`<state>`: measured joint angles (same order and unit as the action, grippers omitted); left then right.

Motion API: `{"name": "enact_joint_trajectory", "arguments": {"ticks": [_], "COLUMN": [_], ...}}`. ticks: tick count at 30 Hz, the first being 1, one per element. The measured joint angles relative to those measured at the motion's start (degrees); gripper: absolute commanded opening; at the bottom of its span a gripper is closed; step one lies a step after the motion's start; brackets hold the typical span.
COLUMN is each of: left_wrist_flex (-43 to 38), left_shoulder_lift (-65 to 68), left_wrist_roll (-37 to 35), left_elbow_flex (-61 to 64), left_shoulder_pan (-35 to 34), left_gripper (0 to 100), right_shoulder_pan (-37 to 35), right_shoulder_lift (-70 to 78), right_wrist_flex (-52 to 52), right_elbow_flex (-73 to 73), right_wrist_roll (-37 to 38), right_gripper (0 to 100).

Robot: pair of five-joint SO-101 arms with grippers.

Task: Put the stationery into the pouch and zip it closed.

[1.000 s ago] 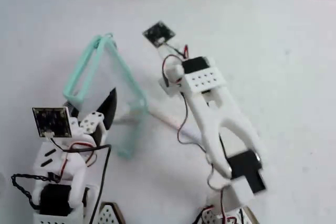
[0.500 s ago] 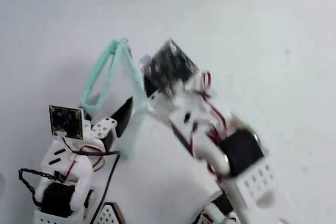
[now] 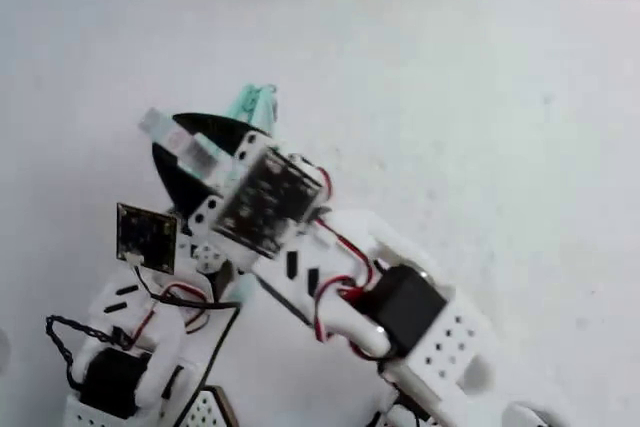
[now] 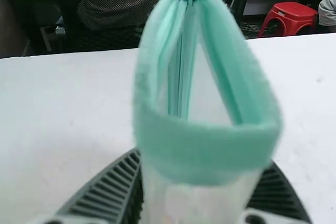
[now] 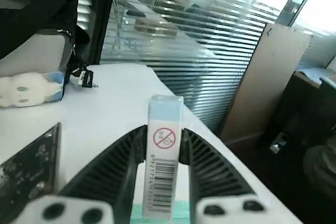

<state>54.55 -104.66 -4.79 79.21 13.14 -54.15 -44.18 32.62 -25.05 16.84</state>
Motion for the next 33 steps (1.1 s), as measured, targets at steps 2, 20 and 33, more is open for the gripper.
{"name": "enact_joint_trajectory", "arguments": {"ticks": [2, 20, 33], "left_wrist_flex": [0.0, 0.0, 0.0], "left_shoulder_lift": [0.0, 0.0, 0.0], "left_wrist_roll": [0.0, 0.0, 0.0], "left_elbow_flex": [0.0, 0.0, 0.0], "left_shoulder_pan": [0.0, -1.1, -2.8], "left_gripper": [26, 26, 26], "right_shoulder_pan": [0.4, 5.5, 6.7], "right_shoulder_lift": [0.9, -1.9, -6.2], "right_wrist_flex": [0.0, -0.3, 4.0], "right_elbow_flex": [-1.1, -10.1, -10.6], "right_wrist_roll": [-2.4, -4.6, -4.6], "right_gripper": [1.7, 2.3, 21.0]}}
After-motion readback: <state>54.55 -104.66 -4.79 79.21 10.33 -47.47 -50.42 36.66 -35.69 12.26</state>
